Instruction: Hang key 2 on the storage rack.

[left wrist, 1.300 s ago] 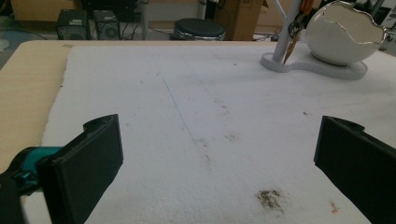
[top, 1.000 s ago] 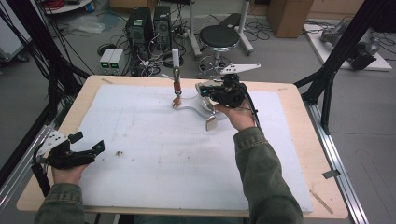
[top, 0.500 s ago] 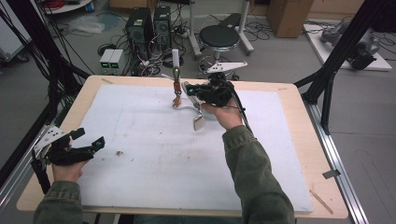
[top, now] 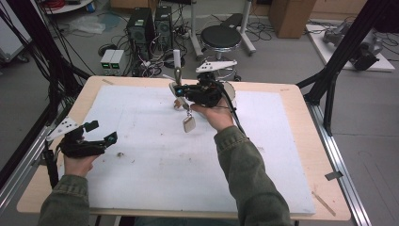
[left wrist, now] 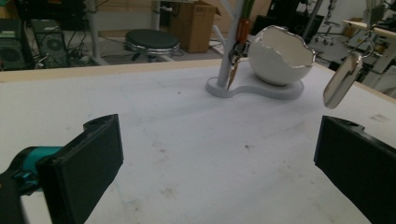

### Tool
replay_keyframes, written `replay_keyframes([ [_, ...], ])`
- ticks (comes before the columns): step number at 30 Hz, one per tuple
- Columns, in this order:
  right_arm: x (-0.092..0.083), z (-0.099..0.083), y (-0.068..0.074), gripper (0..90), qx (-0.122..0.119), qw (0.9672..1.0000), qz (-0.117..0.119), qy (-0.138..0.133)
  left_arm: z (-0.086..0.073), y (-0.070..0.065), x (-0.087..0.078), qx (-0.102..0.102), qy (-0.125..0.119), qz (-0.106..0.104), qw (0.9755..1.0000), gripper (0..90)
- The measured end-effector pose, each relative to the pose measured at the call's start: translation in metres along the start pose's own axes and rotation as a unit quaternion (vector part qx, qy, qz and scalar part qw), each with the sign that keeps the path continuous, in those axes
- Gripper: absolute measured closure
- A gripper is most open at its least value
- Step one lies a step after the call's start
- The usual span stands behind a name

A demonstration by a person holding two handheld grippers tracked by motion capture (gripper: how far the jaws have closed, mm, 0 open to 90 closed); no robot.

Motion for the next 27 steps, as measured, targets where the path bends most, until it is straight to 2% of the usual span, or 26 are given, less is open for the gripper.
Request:
replay_keyframes([
  [6,0.008,0.006,0.015,87.9,-0.007,0.9997,0.021,-0.002,0.011,-0.013,0.013,0.005,-0.004,-0.022,0.9997,1.8],
  [10,0.013,0.010,0.026,87.9,-0.013,0.9992,0.038,-0.005,0.022,-0.024,0.018,-0.003,-0.013,-0.051,0.9986,1.8],
  [13,0.017,0.013,0.034,87.9,-0.017,0.9987,0.049,-0.004,0.030,-0.032,0.022,0.001,-0.018,-0.065,0.9978,3.0],
  [18,0.026,0.017,0.047,87.9,-0.024,0.9970,0.073,-0.005,0.043,-0.044,0.033,0.022,-0.003,-0.072,0.9971,3.8],
  [21,0.030,0.018,0.053,87.9,-0.025,0.9963,0.082,-0.003,0.050,-0.051,0.039,0.034,-0.001,-0.090,0.9954,7.1],
  [25,0.035,0.020,0.058,87.9,-0.030,0.9954,0.090,0.000,0.057,-0.060,0.045,0.035,0.001,-0.116,0.9926,8.7],
  [27,0.036,0.021,0.060,87.9,-0.030,0.9951,0.095,0.000,0.061,-0.065,0.047,0.033,-0.003,-0.134,0.9904,11.1],
])
Point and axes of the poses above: each handheld gripper's, and its own axes: x roughly forward along the jaws, z roughly out of its top, y roughly to its left, the point moved 4 cm from there along x, roughly forward along the jaws, and after that the axes turned 4 degrees about -x, right-handed, at the moved point
